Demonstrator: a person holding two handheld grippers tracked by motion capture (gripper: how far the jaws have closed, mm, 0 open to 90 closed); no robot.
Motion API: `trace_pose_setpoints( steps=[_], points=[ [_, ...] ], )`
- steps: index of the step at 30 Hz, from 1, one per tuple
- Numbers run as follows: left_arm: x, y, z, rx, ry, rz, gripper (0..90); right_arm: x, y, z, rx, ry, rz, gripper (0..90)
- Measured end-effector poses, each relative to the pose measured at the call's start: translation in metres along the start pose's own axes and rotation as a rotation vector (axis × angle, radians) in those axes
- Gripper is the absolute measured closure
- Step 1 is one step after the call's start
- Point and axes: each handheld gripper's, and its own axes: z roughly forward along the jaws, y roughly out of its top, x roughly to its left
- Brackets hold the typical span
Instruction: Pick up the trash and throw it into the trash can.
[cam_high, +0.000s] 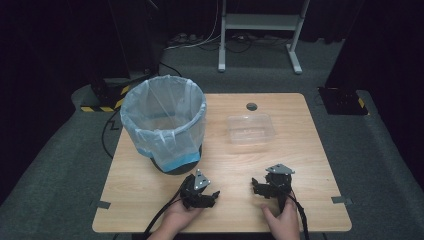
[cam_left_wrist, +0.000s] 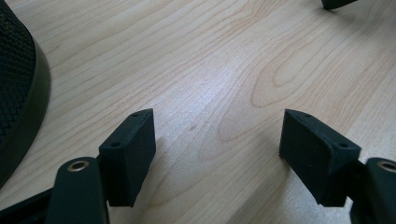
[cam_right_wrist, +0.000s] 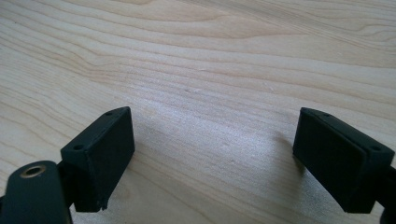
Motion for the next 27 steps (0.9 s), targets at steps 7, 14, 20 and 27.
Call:
trace_pose_setpoints(
  steps=[7, 14, 20, 27],
  points=[
    [0.001, 0.002, 0.001, 0.008, -0.007, 0.021, 27.0, -0.001, 0.001, 0.001, 0.000, 0.005, -0.007, 11.3],
    [0.001, 0.002, 0.001, 0.007, -0.008, 0.021, 27.0, -0.008, -0.004, -0.007, -0.002, 0.055, -0.020, 21.8],
    [0.001, 0.002, 0.001, 0.010, -0.008, 0.022, 27.0, -0.041, 0.037, -0.027, -0.149, 0.029, 0.049, 31.8],
    [0.001, 0.001, 0.000, 0.012, -0.011, 0.020, 27.5, -0.062, 0.122, 0.020, -0.190, -0.071, 0.094, 41.2]
  ],
)
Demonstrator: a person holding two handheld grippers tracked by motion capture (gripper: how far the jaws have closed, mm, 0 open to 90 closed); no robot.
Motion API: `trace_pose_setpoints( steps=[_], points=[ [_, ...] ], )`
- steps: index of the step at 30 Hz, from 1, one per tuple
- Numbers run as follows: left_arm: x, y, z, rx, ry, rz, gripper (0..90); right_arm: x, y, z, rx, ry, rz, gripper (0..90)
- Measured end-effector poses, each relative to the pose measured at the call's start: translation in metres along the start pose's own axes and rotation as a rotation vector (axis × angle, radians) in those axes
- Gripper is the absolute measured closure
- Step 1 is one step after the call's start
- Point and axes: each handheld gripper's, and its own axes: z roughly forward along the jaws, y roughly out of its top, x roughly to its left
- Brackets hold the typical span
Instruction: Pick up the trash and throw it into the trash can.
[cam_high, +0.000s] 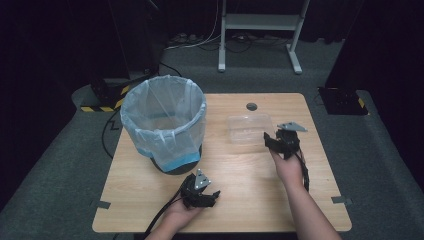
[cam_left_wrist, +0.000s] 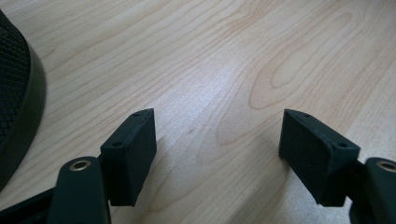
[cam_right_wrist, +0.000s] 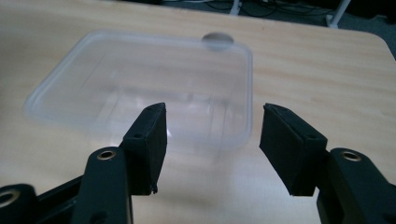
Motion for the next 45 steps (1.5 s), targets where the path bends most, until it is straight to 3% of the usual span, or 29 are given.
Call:
trace_pose_setpoints(
  steps=[2, 3, 4, 6, 7, 8, 11, 14, 15, 22, 23, 28, 31, 32, 34, 35, 36, 37, 38, 40, 41, 43, 44, 45],
  points=[
    [0.000, 0.000, 0.000, -0.002, -0.002, 0.008, 27.5, -0.003, 0.006, 0.009, 0.004, 0.013, 0.020, 41.0],
    [0.000, 0.000, 0.000, -0.002, -0.002, 0.008, 27.5, -0.006, 0.016, 0.026, 0.025, 0.005, 0.044, 40.2],
    [0.000, 0.000, 0.000, -0.001, -0.002, 0.006, 27.5, -0.006, 0.016, 0.026, 0.025, 0.005, 0.044, 40.2],
    [0.000, 0.000, -0.001, -0.001, -0.002, 0.006, 27.5, -0.014, 0.024, 0.044, 0.026, -0.023, 0.080, 39.2],
    [-0.001, -0.001, 0.000, -0.004, -0.004, 0.003, 27.5, -0.014, 0.024, 0.044, 0.026, -0.023, 0.080, 39.2],
    [0.000, 0.000, 0.000, -0.004, -0.008, 0.010, 27.6, -0.021, 0.025, 0.053, 0.043, -0.020, 0.124, 38.2],
    [-0.001, -0.001, -0.001, -0.005, -0.005, 0.001, 27.7, -0.026, 0.023, 0.060, 0.063, -0.018, 0.144, 38.2],
    [-0.001, -0.001, -0.001, -0.005, -0.005, 0.002, 27.7, -0.029, 0.019, 0.066, 0.113, 0.011, 0.161, 38.4],
    [-0.001, -0.001, -0.001, -0.003, -0.004, 0.001, 27.7, -0.028, 0.016, 0.066, 0.109, 0.054, 0.164, 39.7],
    [-0.002, -0.001, -0.001, -0.003, -0.015, 0.010, 27.9, -0.010, 0.007, 0.048, 0.113, 0.079, 0.085, 50.5],
    [-0.002, -0.001, -0.001, -0.003, -0.014, 0.011, 27.9, -0.004, 0.002, 0.039, 0.107, 0.089, 0.055, 51.3],
    [-0.002, -0.001, -0.002, -0.010, -0.015, 0.013, 30.0, 0.011, -0.017, 0.015, 0.098, 0.156, 0.026, 51.8],
    [-0.002, -0.001, -0.005, -0.047, 0.019, 0.010, 43.1, 0.024, -0.029, -0.004, 0.096, 0.178, -0.011, 54.4],
    [-0.002, 0.000, -0.006, -0.072, 0.029, -0.002, 43.1, 0.024, -0.029, -0.004, 0.096, 0.178, -0.011, 54.4],
    [0.003, 0.006, -0.011, -0.123, 0.041, -0.055, 47.8, 0.032, -0.041, -0.021, 0.086, 0.191, -0.025, 55.4],
    [0.006, 0.010, -0.015, -0.150, 0.033, -0.067, 47.8, 0.032, -0.041, -0.021, 0.086, 0.191, -0.025, 55.4],
    [0.008, 0.021, -0.022, -0.205, 0.104, -0.067, 49.0, 0.036, -0.049, -0.030, 0.082, 0.188, -0.049, 56.5],
    [0.008, 0.021, -0.022, -0.205, 0.104, -0.067, 49.0, 0.036, -0.049, -0.030, 0.082, 0.188, -0.049, 56.5],
    [0.010, 0.031, -0.023, -0.246, 0.135, -0.104, 48.8, 0.039, -0.056, -0.034, 0.096, 0.201, -0.059, 58.1],
    [0.011, 0.037, -0.021, -0.256, 0.147, -0.118, 47.7, 0.040, -0.060, -0.035, 0.110, 0.198, -0.062, 57.7],
    [0.011, 0.045, -0.014, -0.259, 0.181, -0.119, 45.2, 0.040, -0.066, -0.035, 0.096, 0.203, -0.061, 57.4],
    [0.010, 0.048, -0.011, -0.255, 0.204, -0.117, 44.4, 0.039, -0.070, -0.035, 0.095, 0.211, -0.047, 56.7],
    [0.013, 0.049, -0.009, -0.254, 0.206, -0.096, 44.4, 0.039, -0.071, -0.036, 0.094, 0.218, -0.039, 56.8],
    [0.015, 0.049, -0.007, -0.261, 0.193, -0.107, 44.4, 0.039, -0.071, -0.036, 0.094, 0.218, -0.039, 56.8]
  ],
)
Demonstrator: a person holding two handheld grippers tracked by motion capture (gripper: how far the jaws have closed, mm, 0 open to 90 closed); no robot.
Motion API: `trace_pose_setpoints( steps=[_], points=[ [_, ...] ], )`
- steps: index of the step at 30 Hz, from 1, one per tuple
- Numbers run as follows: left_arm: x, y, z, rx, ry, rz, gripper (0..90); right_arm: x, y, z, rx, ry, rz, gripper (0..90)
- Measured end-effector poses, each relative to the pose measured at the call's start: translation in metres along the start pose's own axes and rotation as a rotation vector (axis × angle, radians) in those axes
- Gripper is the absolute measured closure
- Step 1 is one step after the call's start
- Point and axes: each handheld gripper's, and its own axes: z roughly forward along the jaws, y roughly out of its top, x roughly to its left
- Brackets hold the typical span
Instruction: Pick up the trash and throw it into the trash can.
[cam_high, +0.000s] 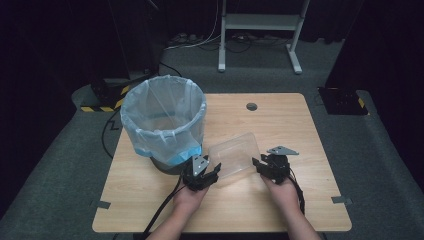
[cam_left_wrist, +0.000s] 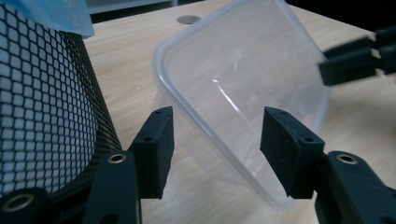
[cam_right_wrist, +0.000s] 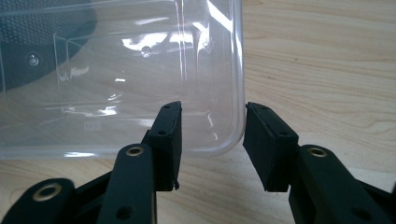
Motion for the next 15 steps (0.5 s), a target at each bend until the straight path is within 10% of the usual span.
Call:
trace_pose_setpoints(
  steps=[11, 15],
  points=[
    [-0.001, -0.002, 0.016, 0.002, 0.011, -0.040, 43.9, -0.009, 0.018, 0.007, -0.114, -0.007, 0.020, 47.9],
    [0.000, -0.002, 0.016, 0.010, 0.007, -0.028, 44.0, -0.020, 0.030, 0.030, -0.095, 0.079, 0.106, 38.6]
  ],
)
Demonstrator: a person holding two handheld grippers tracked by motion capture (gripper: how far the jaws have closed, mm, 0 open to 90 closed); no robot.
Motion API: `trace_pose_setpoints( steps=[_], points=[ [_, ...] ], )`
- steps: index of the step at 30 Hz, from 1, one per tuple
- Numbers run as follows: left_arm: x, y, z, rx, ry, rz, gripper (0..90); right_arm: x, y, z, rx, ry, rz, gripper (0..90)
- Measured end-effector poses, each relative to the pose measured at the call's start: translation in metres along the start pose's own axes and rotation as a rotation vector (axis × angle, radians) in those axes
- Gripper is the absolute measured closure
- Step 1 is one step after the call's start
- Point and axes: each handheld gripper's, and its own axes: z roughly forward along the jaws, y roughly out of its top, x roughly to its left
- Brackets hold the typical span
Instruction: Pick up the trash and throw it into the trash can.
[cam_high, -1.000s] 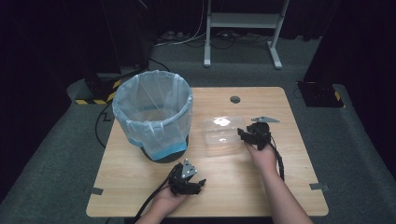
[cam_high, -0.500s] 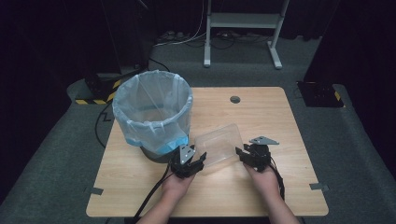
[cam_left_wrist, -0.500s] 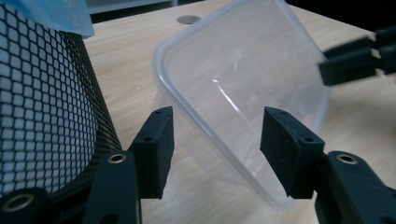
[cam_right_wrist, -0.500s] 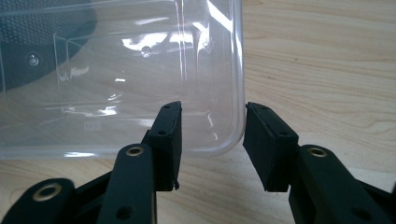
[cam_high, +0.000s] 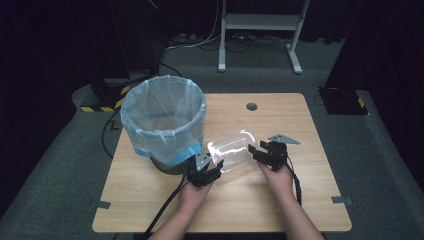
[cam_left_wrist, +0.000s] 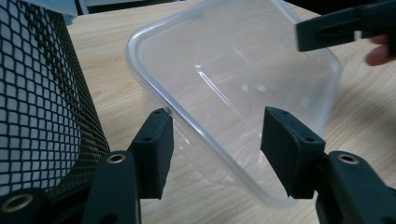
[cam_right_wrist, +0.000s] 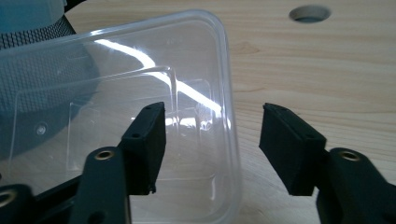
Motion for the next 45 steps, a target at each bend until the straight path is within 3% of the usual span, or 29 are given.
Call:
trace_pose_setpoints(
  steps=[1, 2, 3, 4, 5, 7, 10, 11, 15, 16, 19, 26, 36, 38, 45],
  points=[
    [0.000, -0.001, 0.002, 0.000, -0.021, -0.004, 44.0, -0.002, 0.001, 0.004, 0.011, 0.020, 0.021, 41.1],
    [0.000, -0.001, 0.002, 0.000, -0.021, -0.004, 43.3, -0.002, 0.001, 0.004, 0.011, 0.020, 0.021, 41.1],
    [-0.002, -0.003, 0.003, 0.032, -0.001, -0.021, 43.2, 0.000, 0.000, 0.007, 0.030, 0.064, 0.019, 44.0],
    [-0.002, -0.003, 0.003, 0.032, -0.001, -0.021, 43.1, 0.000, 0.000, 0.007, 0.030, 0.064, 0.019, 44.0],
    [0.001, -0.004, 0.004, 0.044, -0.003, 0.019, 43.1, 0.002, -0.001, 0.006, 0.046, 0.058, -0.007, 47.0],
    [0.000, -0.008, 0.003, 0.041, -0.004, 0.025, 46.2, 0.010, -0.008, -0.003, 0.057, 0.032, -0.029, 51.6],
    [-0.003, -0.015, -0.002, 0.030, -0.016, 0.009, 51.1, 0.012, -0.015, -0.013, 0.033, 0.017, -0.042, 55.1],
    [-0.010, -0.020, -0.006, 0.022, -0.046, -0.018, 56.8, 0.014, -0.024, -0.026, 0.014, 0.002, -0.038, 57.4],
    [-0.019, -0.026, -0.013, 0.004, -0.043, -0.038, 64.1, 0.018, -0.041, -0.044, -0.014, -0.020, -0.066, 60.1],
    [-0.021, -0.028, -0.015, 0.000, -0.052, -0.032, 68.6, 0.019, -0.051, -0.055, -0.034, -0.036, -0.088, 62.9],
    [-0.032, -0.029, -0.018, -0.035, -0.071, -0.023, 71.1, 0.017, -0.062, -0.068, -0.052, -0.049, -0.092, 63.7],
    [-0.036, -0.025, -0.022, -0.069, -0.078, -0.023, 75.8, 0.013, -0.071, -0.081, -0.097, -0.048, -0.088, 64.4],
    [-0.047, -0.012, -0.039, -0.161, -0.062, 0.010, 76.9, 0.016, -0.070, -0.096, -0.195, -0.057, -0.117, 64.0],
    [-0.047, -0.005, -0.043, -0.202, -0.049, 0.003, 76.8, 0.020, -0.066, -0.100, -0.226, -0.060, -0.119, 63.8],
    [-0.039, 0.018, -0.054, -0.265, -0.023, 0.007, 77.0, 0.030, -0.040, -0.105, -0.301, -0.053, -0.142, 64.1]
  ],
)
